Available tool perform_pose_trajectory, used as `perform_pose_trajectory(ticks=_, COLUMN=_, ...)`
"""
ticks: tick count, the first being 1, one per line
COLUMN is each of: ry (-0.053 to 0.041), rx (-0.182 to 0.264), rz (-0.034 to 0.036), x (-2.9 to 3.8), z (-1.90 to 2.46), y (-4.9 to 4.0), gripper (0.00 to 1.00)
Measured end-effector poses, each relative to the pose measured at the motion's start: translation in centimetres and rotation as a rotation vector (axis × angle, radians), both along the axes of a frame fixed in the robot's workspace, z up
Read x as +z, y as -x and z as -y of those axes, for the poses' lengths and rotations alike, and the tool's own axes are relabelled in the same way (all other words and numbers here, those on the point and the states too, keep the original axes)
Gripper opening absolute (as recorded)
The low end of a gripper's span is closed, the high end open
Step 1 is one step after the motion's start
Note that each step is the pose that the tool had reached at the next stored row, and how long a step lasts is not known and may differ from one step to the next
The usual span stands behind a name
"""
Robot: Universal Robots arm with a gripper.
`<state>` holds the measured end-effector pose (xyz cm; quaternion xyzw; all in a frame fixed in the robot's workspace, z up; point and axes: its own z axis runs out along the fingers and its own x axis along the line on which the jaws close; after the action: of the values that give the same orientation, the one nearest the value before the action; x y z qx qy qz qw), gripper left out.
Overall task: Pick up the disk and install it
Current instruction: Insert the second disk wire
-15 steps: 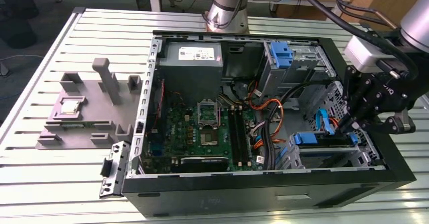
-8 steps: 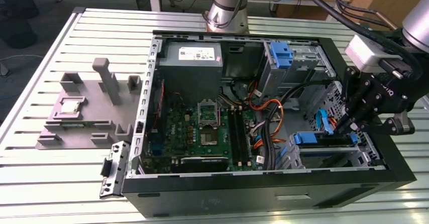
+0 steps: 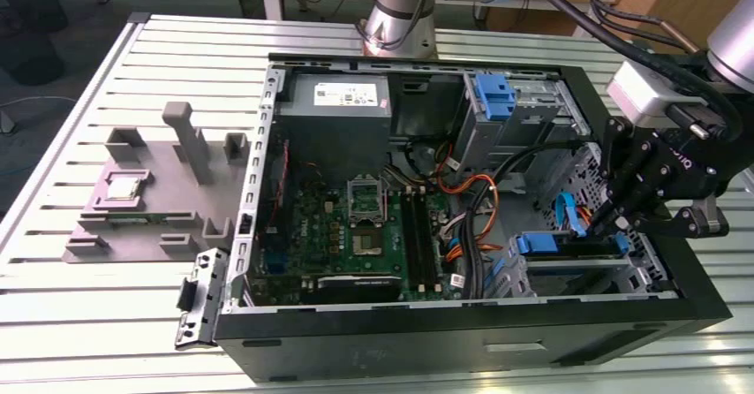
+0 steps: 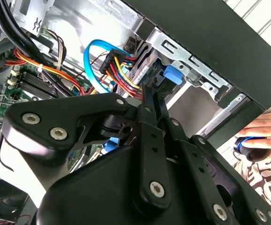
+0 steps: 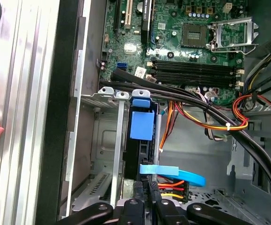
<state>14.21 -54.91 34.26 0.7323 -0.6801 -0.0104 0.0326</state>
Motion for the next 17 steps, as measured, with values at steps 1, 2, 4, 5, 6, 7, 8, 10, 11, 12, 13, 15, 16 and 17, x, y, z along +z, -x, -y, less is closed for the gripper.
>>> perform_pose_trajectory(ticks=1, ry=0.0001, rx=0.0, rz=-0.0001, x=0.0, z=0.01, y=-0.07, gripper=0.16)
perform_pose_trajectory(ticks=2, ry=0.0001, rx=-0.001, rz=-0.0003, x=-0.01, z=0.01, y=-0.13, gripper=0.16)
perform_pose_trajectory(ticks=4, ry=0.0011, rx=-0.001, rz=-0.0005, x=-0.03, z=0.02, y=-0.16, gripper=0.16)
perform_pose_trajectory(ticks=5, ry=0.0014, rx=-0.001, rz=-0.0006, x=-0.05, z=0.04, y=-0.16, gripper=0.16)
perform_pose_trajectory(ticks=6, ry=0.0017, rx=-0.002, rz=-0.0008, x=-0.07, z=0.06, y=-0.16, gripper=0.16)
perform_pose_trajectory(ticks=7, ry=0.002, rx=-0.002, rz=-0.0011, x=-0.09, z=0.07, y=-0.17, gripper=0.16)
perform_pose_trajectory(ticks=8, ry=0.0021, rx=-0.003, rz=-0.0013, x=-0.11, z=0.08, y=-0.17, gripper=0.16)
perform_pose_trajectory(ticks=10, ry=0.0022, rx=-0.007, rz=-0.0015, x=-0.18, z=0.08, y=-0.16, gripper=0.16)
perform_pose_trajectory(ticks=11, ry=0.0022, rx=-0.009, rz=-0.0015, x=-0.22, z=0.08, y=-0.17, gripper=0.16)
perform_pose_trajectory(ticks=12, ry=0.0024, rx=-0.011, rz=-0.0015, x=-0.23, z=0.08, y=-0.17, gripper=0.16)
perform_pose_trajectory(ticks=13, ry=0.0028, rx=-0.012, rz=-0.0015, x=-0.23, z=0.08, y=-0.17, gripper=0.16)
perform_pose_trajectory(ticks=15, ry=0.0026, rx=-0.012, rz=-0.0015, x=-0.24, z=0.08, y=-0.17, gripper=0.16)
perform_pose_trajectory(ticks=16, ry=0.0026, rx=-0.012, rz=-0.0015, x=-0.24, z=0.08, y=-0.17, gripper=0.16)
perform_pose_trajectory(ticks=17, ry=0.0025, rx=-0.012, rz=-0.0025, x=-0.25, z=0.08, y=-0.18, gripper=0.16)
